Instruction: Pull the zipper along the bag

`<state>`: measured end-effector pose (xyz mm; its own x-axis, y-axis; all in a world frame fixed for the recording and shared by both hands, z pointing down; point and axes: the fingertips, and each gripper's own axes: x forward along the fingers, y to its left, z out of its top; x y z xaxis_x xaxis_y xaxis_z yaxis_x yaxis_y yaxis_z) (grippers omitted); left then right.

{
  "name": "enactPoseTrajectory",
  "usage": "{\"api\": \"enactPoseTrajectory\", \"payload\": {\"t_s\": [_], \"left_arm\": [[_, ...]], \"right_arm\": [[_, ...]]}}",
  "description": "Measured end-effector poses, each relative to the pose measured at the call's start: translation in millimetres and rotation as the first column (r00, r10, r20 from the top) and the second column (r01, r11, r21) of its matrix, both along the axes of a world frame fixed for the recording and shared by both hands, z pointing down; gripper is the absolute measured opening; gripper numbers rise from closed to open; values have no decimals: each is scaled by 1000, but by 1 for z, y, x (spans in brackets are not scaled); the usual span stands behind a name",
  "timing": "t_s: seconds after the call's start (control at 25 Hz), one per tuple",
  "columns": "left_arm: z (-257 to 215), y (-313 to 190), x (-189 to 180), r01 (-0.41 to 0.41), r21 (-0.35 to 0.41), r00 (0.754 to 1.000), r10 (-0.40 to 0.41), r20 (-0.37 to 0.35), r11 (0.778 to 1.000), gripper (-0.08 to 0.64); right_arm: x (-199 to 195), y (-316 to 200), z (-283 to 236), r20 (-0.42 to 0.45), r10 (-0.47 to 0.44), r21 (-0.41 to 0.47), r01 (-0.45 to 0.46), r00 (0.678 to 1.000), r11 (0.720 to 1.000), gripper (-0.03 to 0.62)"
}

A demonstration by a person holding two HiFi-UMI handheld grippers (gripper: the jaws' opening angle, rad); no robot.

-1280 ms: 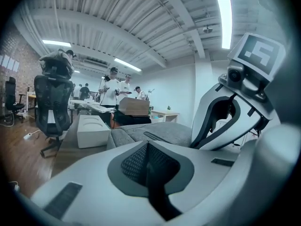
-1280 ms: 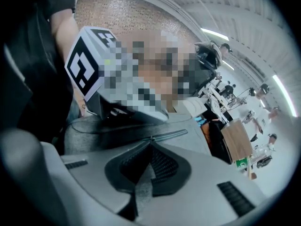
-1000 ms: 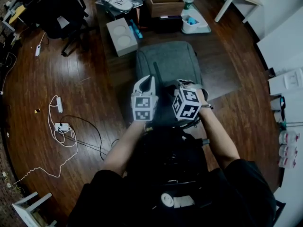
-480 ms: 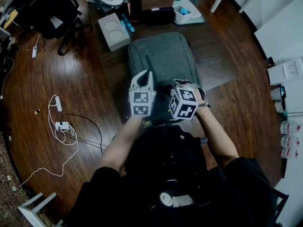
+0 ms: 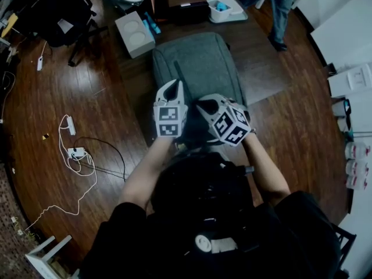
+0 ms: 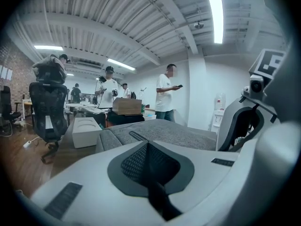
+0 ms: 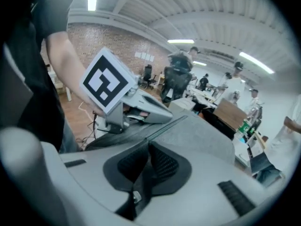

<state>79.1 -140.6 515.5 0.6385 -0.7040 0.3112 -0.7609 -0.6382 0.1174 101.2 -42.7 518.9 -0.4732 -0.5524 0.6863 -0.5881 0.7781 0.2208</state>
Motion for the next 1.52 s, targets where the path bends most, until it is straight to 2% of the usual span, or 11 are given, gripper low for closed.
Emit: {"api": "enactPoseTrajectory", "payload": {"t_s": [0.08,0.16,0.2,0.28,0.32,0.36,0.56,0.72,1.12,1.28,1.52], "left_arm": [[-11,3,-5,23,11,1000,-23,-21,1000,-8],[-29,7,-9,50,36,997,-48,-58,998,-8],[-38,10,-9,61,49,995,-57,-78,997,-8],[-56,20,-9,76,66,991,-68,-115,995,-8],[-63,25,-7,81,71,989,-71,-130,994,-8],[-71,31,-5,83,72,987,-72,-144,994,-8],[-100,71,18,57,88,982,-40,-184,995,-8],[-114,106,37,33,95,979,-13,-202,995,-7],[-114,202,56,1,94,979,19,-203,996,-8],[-118,215,70,-7,85,974,26,-224,996,-8],[-131,205,71,3,109,973,22,-230,994,-8]], "right_arm": [[9,-6,-21,126,78,79,-89,989,993,41],[19,-13,-54,326,133,138,-186,936,973,41],[25,-15,-72,443,150,146,-236,884,961,40],[36,-13,-105,638,156,143,-315,754,938,17],[41,-11,-117,693,154,146,-346,705,927,6],[46,-8,-125,716,158,154,-373,681,915,5],[54,20,-132,680,179,198,-413,711,889,5],[55,50,-137,709,162,194,-411,686,891,4],[51,134,-139,736,123,201,-388,666,900,3],[56,145,-142,751,119,184,-380,649,907,3],[61,131,-147,735,145,200,-416,662,887,2]]}}
